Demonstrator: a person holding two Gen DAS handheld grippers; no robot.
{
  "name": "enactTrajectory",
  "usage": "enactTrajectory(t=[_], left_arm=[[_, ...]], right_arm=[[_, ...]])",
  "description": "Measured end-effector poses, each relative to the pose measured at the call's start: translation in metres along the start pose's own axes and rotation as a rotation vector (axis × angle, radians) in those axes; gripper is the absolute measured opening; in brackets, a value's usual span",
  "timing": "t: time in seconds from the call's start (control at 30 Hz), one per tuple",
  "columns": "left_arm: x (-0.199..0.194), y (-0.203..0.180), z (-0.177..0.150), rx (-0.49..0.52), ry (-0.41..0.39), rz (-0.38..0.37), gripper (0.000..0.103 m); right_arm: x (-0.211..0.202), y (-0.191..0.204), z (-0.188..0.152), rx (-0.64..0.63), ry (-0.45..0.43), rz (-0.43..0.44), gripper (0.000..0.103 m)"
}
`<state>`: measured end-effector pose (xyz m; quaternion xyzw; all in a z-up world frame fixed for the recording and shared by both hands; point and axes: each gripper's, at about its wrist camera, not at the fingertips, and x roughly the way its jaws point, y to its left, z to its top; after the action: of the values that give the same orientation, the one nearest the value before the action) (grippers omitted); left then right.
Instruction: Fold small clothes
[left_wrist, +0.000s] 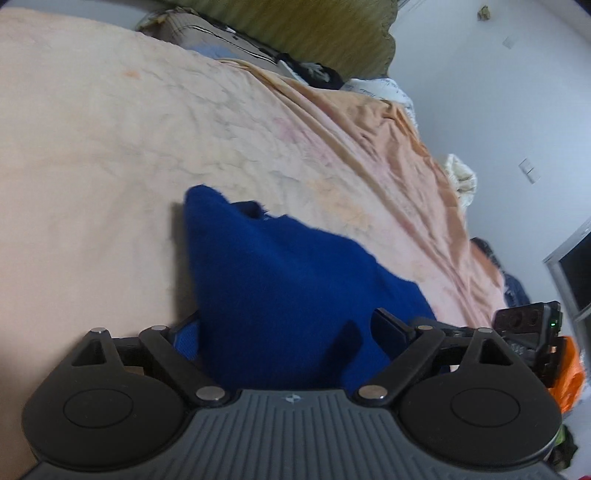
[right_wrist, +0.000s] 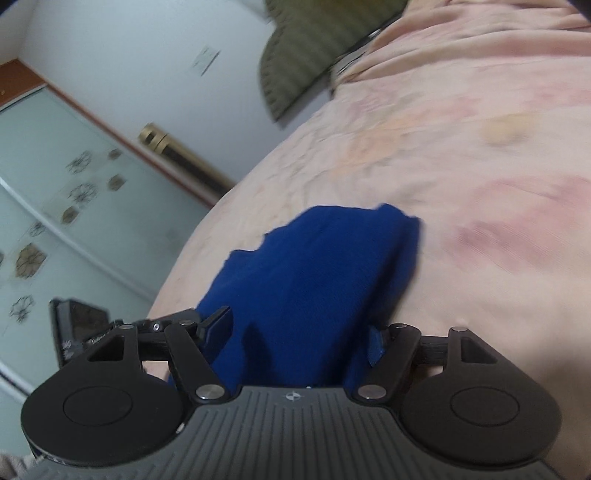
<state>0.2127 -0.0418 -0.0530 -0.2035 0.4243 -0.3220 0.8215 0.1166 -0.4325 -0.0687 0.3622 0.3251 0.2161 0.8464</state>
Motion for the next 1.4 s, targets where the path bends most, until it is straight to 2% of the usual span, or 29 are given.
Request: enactTrajectory(t=[0.07,0.1,0.13,0.17,0.2,0.23,0.27,0.3,0.33,0.43,0.5,0.53,0.6,0.67,0.7,0.73,0.77,0.9,1.1,1.27,1.4], left_arm=[[0.008,-0.001,0.006,-0.001,-0.012,-0.009,0.082],[0.012,0.000,0.008,-0.006,-0.011,-0.006,0.057],[0.017,0.001,0.010,-0.010,0.004,-0.002,0.041],[0.020,0.002,0.011,-0.014,0.012,-0.008,0.040],[0.020,0.003,0.011,-0.016,0.006,-0.012,0.036],[0.019,0.002,0.011,0.000,-0.001,-0.015,0.034],[0.018,-0.002,0.011,0.027,-0.007,-0.012,0.034],[0.017,-0.007,0.011,0.068,-0.016,-0.006,0.033],[0.016,-0.012,0.012,0.103,-0.025,0.000,0.033],[0.019,-0.028,0.018,0.190,-0.055,0.034,0.033],[0.029,-0.036,0.023,0.248,-0.055,0.097,0.037],[0.035,-0.039,0.026,0.266,-0.045,0.153,0.040],[0.035,-0.043,0.026,0.280,-0.043,0.219,0.043],[0.021,-0.044,0.021,0.288,-0.074,0.218,0.051],[0.012,-0.045,0.018,0.290,-0.085,0.226,0.065],[0.002,-0.045,0.014,0.292,-0.097,0.229,0.072],[-0.008,-0.044,0.009,0.290,-0.109,0.228,0.072],[-0.041,-0.038,-0.016,0.230,-0.083,0.166,0.072],[-0.063,-0.028,-0.060,0.121,0.013,0.048,0.072],[-0.067,-0.020,-0.082,0.044,0.066,-0.023,0.072],[-0.068,-0.017,-0.088,-0.006,0.066,-0.058,0.072]], right_arm=[[0.014,0.003,0.010,-0.022,0.017,0.009,0.071],[0.019,0.005,0.013,-0.030,0.024,0.011,0.071],[0.024,0.007,0.015,-0.040,0.026,0.007,0.065],[0.029,0.010,0.016,-0.054,0.026,-0.008,0.060],[0.032,0.011,0.016,-0.065,0.023,-0.036,0.044],[0.035,0.010,0.016,-0.064,0.016,-0.056,0.036],[0.033,0.011,0.014,-0.058,-0.003,-0.061,0.035],[0.030,0.011,0.013,-0.058,-0.021,-0.065,0.030],[0.026,0.014,0.011,-0.061,-0.042,-0.076,0.027],[0.012,0.026,0.010,-0.089,-0.102,-0.112,0.025],[0.007,0.039,0.012,-0.146,-0.151,-0.143,0.025],[0.006,0.041,0.014,-0.152,-0.168,-0.158,0.025],[0.016,0.036,0.020,-0.125,-0.157,-0.202,0.027],[0.022,0.026,0.020,-0.079,-0.137,-0.294,0.039],[0.020,0.024,0.016,-0.066,-0.147,-0.324,0.048],[0.014,0.023,0.012,-0.058,-0.170,-0.324,0.052],[0.007,0.024,0.008,-0.046,-0.185,-0.319,0.054],[-0.022,0.032,-0.019,-0.012,-0.219,-0.355,0.063],[-0.052,0.043,-0.064,0.021,-0.200,-0.350,0.067],[-0.071,0.053,-0.091,0.019,-0.166,-0.306,0.067],[-0.085,0.057,-0.110,0.038,-0.158,-0.250,0.067]])
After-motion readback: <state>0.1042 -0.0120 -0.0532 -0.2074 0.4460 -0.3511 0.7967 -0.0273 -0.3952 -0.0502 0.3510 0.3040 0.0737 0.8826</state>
